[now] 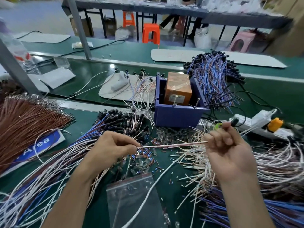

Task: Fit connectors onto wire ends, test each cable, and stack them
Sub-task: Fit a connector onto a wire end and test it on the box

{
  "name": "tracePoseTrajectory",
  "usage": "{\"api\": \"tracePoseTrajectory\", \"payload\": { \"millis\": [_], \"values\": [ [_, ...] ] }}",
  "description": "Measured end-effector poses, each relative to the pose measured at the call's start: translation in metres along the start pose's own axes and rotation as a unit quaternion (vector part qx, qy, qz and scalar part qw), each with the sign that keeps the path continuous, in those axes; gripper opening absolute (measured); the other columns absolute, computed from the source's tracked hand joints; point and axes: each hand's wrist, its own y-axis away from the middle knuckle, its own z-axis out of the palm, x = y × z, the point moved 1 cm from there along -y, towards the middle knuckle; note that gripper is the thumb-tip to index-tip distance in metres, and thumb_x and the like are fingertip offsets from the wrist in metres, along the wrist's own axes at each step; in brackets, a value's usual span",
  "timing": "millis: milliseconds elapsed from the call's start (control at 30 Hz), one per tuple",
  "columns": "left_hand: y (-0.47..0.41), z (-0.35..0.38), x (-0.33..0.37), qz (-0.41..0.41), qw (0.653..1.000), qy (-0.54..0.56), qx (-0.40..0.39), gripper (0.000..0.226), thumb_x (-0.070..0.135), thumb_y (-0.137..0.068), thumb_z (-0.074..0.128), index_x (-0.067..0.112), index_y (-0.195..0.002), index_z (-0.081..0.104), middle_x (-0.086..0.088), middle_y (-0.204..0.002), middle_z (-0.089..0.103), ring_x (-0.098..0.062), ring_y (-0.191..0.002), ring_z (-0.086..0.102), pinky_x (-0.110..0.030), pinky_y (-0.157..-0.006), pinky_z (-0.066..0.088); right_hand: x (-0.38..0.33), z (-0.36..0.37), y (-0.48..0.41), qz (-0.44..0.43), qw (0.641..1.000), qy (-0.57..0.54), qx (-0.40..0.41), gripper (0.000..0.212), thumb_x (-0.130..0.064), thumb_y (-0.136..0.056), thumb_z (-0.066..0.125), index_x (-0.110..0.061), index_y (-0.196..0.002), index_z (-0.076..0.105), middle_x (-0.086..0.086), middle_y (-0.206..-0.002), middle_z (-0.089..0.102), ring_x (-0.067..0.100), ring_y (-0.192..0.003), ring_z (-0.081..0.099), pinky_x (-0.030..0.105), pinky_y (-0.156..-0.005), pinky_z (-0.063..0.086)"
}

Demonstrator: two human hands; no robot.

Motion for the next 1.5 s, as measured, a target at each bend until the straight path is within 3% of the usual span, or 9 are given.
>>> {"api": "tracePoseTrajectory", "payload": {
  "millis": [200, 400, 600, 733, 867, 933, 1167, 1333, 1500],
  "values": [
    [0.007, -0.021, 0.004, 0.005, 0.994, 0.063, 0.09, 0.019, 0.009, -0.073, 0.087, 0.024, -0.084, 0.085, -0.009, -0.077, 0.078, -0.013, -0.066, 0.07, -0.017, -0.062, 0.055, -0.036, -0.016, -0.005, -0.031, 0.999, -0.029, 0.02, 0.016, -0.011, -0.092, 0.053, -0.015, -0.078, 0.06, -0.009, -0.059, 0.022, 0.008, -0.048, 0.02, 0.022, -0.045, 0.024],
    [0.006, -0.015, 0.002, -0.016, 0.927, 0.341, 0.155, 0.019, 0.003, -0.069, 0.068, 0.015, -0.073, 0.083, -0.01, -0.07, 0.076, -0.012, -0.056, 0.068, -0.015, -0.061, 0.058, -0.038, -0.029, -0.009, -0.012, 0.991, -0.118, 0.06, 0.021, -0.006, -0.095, 0.048, -0.011, -0.077, 0.057, -0.008, -0.058, 0.023, 0.01, -0.045, 0.021, 0.023, -0.043, 0.024],
    [0.011, -0.014, -0.012, -0.055, 0.942, 0.289, 0.163, 0.026, 0.023, -0.05, 0.084, 0.016, -0.075, 0.083, -0.014, -0.071, 0.076, -0.014, -0.054, 0.071, -0.016, -0.057, 0.058, -0.043, -0.037, -0.009, 0.025, 0.967, -0.234, 0.094, 0.034, -0.006, -0.102, 0.043, -0.004, -0.071, 0.059, -0.007, -0.057, 0.025, 0.011, -0.042, 0.022, 0.022, -0.046, 0.02],
    [0.017, -0.013, -0.018, -0.074, 0.944, 0.266, 0.182, 0.016, 0.011, -0.067, 0.078, 0.012, -0.082, 0.082, -0.016, -0.075, 0.077, -0.015, -0.056, 0.072, -0.018, -0.058, 0.059, -0.042, -0.037, -0.008, 0.037, 0.957, -0.272, 0.097, 0.037, -0.004, -0.103, 0.042, 0.0, -0.071, 0.059, -0.005, -0.057, 0.027, 0.014, -0.038, 0.024, 0.027, -0.036, 0.023],
    [0.016, -0.016, -0.011, -0.057, 0.882, 0.34, 0.321, 0.02, 0.011, -0.072, 0.076, 0.008, -0.092, 0.075, -0.005, -0.072, 0.077, -0.01, -0.059, 0.073, -0.014, -0.063, 0.059, -0.045, -0.038, -0.006, 0.017, 0.941, -0.325, 0.094, 0.033, 0.001, -0.102, 0.041, 0.002, -0.074, 0.058, -0.004, -0.058, 0.028, 0.014, -0.039, 0.023, 0.028, -0.035, 0.018],
    [0.015, -0.012, 0.005, -0.036, 0.901, 0.243, 0.357, 0.016, 0.009, -0.076, 0.081, 0.015, -0.091, 0.078, -0.003, -0.077, 0.079, -0.01, -0.063, 0.074, -0.014, -0.064, 0.058, -0.048, -0.035, -0.006, -0.003, 0.947, -0.305, 0.098, 0.028, 0.004, -0.097, 0.042, 0.0, -0.074, 0.057, -0.004, -0.058, 0.027, 0.014, -0.041, 0.023, 0.027, -0.037, 0.019],
    [0.019, 0.091, 0.079, 0.156, 0.981, -0.018, 0.109, 0.033, 0.04, -0.067, 0.086, 0.048, -0.099, 0.079, 0.027, -0.089, 0.075, 0.002, -0.08, 0.07, -0.004, -0.072, 0.046, -0.03, -0.019, -0.01, -0.024, 0.967, -0.235, 0.094, 0.019, 0.005, -0.089, 0.045, -0.005, -0.074, 0.051, -0.004, -0.057, 0.024, 0.013, -0.039, 0.023, 0.026, -0.035, 0.022],
    [0.01, 0.116, 0.076, 0.088, 0.993, 0.064, 0.054, 0.03, 0.01, -0.074, 0.09, 0.037, -0.083, 0.083, 0.018, -0.076, 0.077, 0.0, -0.073, 0.074, -0.011, -0.069, 0.054, -0.03, -0.019, -0.006, -0.009, 0.972, -0.211, 0.098, 0.016, 0.004, -0.085, 0.049, -0.005, -0.073, 0.053, -0.005, -0.055, 0.023, 0.013, -0.037, 0.022, 0.022, -0.037, 0.018],
    [0.001, 0.092, 0.059, 0.06, 0.994, 0.055, 0.067, 0.037, 0.01, -0.072, 0.091, 0.044, -0.082, 0.082, 0.015, -0.076, 0.078, -0.002, -0.073, 0.075, -0.011, -0.069, 0.055, -0.02, -0.027, -0.003, 0.022, 0.974, -0.196, 0.11, 0.015, 0.001, -0.084, 0.05, -0.007, -0.072, 0.054, -0.006, -0.053, 0.023, 0.012, -0.037, 0.024, 0.023, -0.035, 0.02]
  ]
}}
